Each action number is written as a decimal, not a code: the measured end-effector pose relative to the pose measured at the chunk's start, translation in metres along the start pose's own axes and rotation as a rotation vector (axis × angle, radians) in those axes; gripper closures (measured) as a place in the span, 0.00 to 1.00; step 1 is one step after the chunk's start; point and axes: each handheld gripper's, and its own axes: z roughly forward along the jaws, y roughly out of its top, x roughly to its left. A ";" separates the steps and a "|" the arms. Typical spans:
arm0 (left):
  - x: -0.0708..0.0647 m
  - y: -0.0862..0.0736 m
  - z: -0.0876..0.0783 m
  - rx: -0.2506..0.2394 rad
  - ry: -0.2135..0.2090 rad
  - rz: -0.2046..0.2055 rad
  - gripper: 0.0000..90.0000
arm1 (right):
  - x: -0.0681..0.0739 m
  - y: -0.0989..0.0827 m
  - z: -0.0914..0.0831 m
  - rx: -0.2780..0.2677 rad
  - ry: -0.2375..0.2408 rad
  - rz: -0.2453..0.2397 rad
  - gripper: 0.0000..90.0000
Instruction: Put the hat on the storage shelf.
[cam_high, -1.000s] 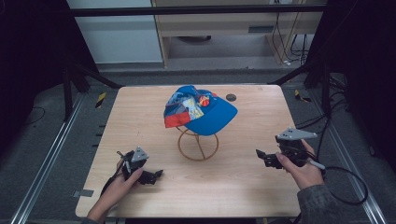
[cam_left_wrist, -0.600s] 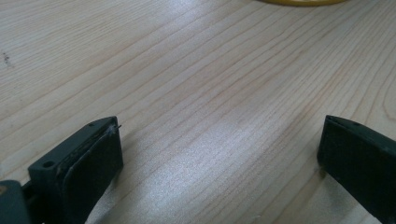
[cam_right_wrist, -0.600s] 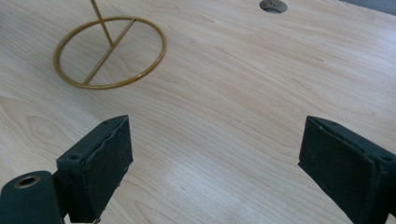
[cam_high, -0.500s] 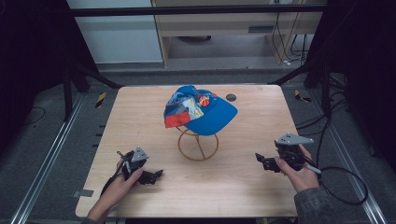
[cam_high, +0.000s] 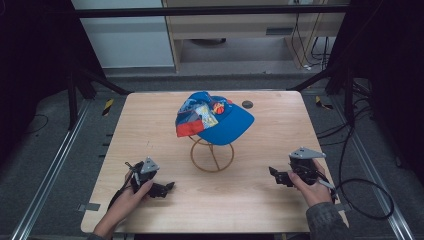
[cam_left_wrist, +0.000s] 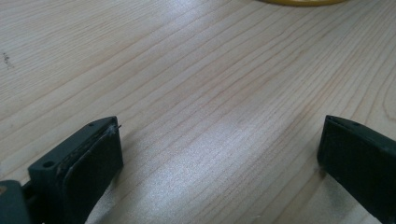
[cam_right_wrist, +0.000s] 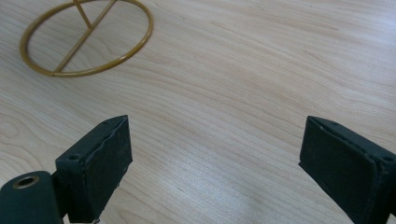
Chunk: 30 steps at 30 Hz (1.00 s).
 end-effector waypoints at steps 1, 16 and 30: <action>0.000 0.000 0.000 0.000 0.000 0.000 0.00 | 0.000 -0.001 0.002 0.002 -0.003 0.000 0.10; 0.000 0.000 0.000 0.000 0.000 0.001 0.00 | 0.013 -0.010 0.028 0.024 -0.007 0.028 0.10; 0.000 0.000 0.000 0.000 0.001 0.001 0.00 | 0.022 -0.013 0.042 0.033 0.000 0.053 0.09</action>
